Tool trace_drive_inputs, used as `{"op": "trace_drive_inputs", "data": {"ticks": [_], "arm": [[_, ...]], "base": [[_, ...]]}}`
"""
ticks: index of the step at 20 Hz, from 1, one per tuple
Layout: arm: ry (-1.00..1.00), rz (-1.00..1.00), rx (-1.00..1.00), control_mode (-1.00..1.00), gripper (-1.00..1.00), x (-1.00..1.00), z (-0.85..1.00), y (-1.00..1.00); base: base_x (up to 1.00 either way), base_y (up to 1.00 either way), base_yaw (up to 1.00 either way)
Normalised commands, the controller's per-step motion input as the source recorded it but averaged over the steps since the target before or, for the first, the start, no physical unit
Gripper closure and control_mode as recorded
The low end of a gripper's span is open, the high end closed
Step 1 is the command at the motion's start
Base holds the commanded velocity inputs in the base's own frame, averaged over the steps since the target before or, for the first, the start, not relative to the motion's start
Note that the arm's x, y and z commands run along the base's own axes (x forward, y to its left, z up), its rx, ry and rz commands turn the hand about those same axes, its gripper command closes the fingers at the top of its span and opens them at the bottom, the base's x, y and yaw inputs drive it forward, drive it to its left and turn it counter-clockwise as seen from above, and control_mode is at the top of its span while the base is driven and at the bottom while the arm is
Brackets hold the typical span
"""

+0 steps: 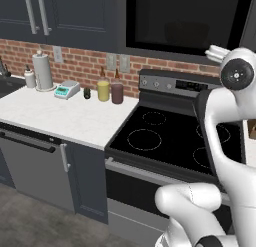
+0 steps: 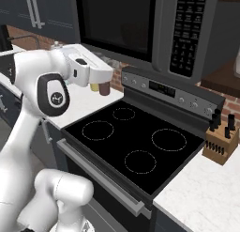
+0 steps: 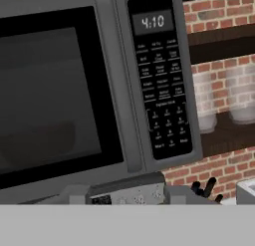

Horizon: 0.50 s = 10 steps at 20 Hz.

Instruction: Pick the cucumber from the sink and place it in the bowl. Then pick the bowl and place it in the microwave. Then close the microwave door and press the start button.

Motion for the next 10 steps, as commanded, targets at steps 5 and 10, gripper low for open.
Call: {"op": "trace_drive_inputs", "data": {"ticks": [5, 10], "arm": [[0.0, 0.02, -0.1, -1.0, 1.0, -0.48, -0.04, 0.03], [-0.05, 0.05, 0.0, -1.0, 1.0, -0.32, 0.0, -0.21]], "base": [[0.0, 0.0, 0.0], [0.0, 0.0, 0.0]]}}
